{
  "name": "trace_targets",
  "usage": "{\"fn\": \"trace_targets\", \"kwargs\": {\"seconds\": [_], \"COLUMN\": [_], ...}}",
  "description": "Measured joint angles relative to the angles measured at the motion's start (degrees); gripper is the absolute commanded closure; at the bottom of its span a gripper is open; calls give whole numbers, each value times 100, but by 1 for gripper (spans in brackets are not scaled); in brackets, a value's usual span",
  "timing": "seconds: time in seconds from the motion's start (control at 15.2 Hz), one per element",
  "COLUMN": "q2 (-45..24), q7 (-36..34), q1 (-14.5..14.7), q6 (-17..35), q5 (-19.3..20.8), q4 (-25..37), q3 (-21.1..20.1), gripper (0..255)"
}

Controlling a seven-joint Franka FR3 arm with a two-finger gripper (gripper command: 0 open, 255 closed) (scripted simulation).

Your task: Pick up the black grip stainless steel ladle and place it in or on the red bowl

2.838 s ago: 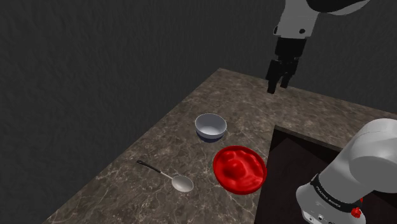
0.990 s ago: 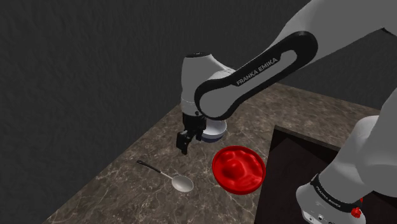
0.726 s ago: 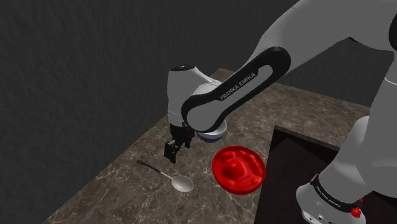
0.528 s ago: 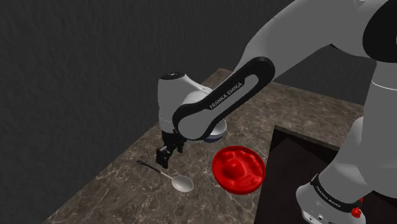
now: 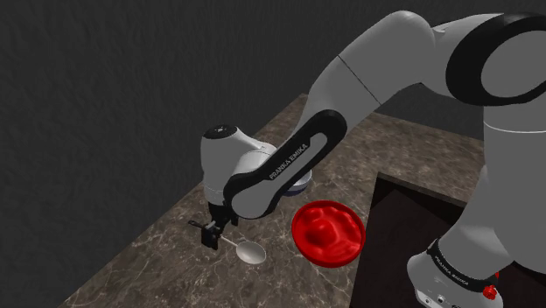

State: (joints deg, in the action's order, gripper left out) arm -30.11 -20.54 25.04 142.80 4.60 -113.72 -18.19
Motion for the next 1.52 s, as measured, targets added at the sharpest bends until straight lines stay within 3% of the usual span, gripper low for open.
{"fn": "trace_targets", "kwargs": {"seconds": [0.66, 0.73, 1.52], "q2": [-252, -252, -182], "q7": [-52, -52, -39], "q1": [75, 75, 56], "q6": [180, 180, 119], "q5": [80, 80, 59], "q4": [73, 73, 65], "q3": [65, 65, 46], "gripper": [0, 255, 255]}}
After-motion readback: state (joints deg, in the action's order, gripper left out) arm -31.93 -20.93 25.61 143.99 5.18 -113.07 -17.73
